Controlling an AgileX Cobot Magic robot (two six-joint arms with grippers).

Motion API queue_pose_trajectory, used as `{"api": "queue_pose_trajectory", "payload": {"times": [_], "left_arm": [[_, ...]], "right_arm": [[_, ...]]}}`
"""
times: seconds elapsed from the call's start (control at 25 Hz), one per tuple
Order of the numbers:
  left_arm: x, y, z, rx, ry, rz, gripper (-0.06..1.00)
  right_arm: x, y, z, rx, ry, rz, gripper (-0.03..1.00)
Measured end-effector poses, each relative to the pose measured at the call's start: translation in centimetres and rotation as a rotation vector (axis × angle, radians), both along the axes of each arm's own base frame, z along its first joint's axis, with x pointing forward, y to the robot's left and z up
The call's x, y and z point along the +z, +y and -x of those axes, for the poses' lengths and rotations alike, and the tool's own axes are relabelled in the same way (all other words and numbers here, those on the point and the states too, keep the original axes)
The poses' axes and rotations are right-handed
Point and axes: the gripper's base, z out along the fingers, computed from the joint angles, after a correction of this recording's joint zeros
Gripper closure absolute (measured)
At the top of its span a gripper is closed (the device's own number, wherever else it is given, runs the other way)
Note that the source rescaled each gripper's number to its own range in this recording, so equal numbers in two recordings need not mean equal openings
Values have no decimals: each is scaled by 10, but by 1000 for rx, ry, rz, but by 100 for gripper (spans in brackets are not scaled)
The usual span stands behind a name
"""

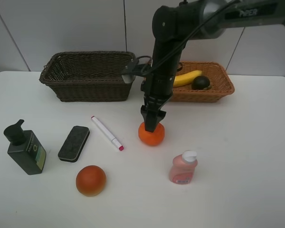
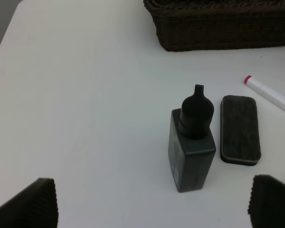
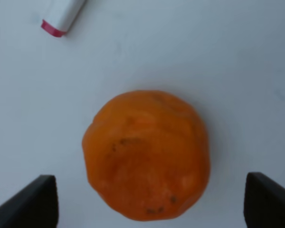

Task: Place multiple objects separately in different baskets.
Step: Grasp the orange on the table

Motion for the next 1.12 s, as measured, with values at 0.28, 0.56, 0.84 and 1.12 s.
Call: {"api": "queue_pose_trajectory", "payload": {"times": [0.28, 0.56, 0.84, 1.12], "left_arm": [[0, 0, 0, 0, 0, 0, -6], [0, 0, 0, 0, 0, 0, -6], [0, 0, 0, 0, 0, 0, -6], [0, 0, 0, 0, 0, 0, -6]], "right_arm": [[-22, 2, 9, -7, -16, -19, 0], [-34, 11, 11, -6, -91, -73, 0], [-41, 8, 12, -5, -84, -53, 0], [-58, 2, 20, -9, -61, -26, 0]]}}
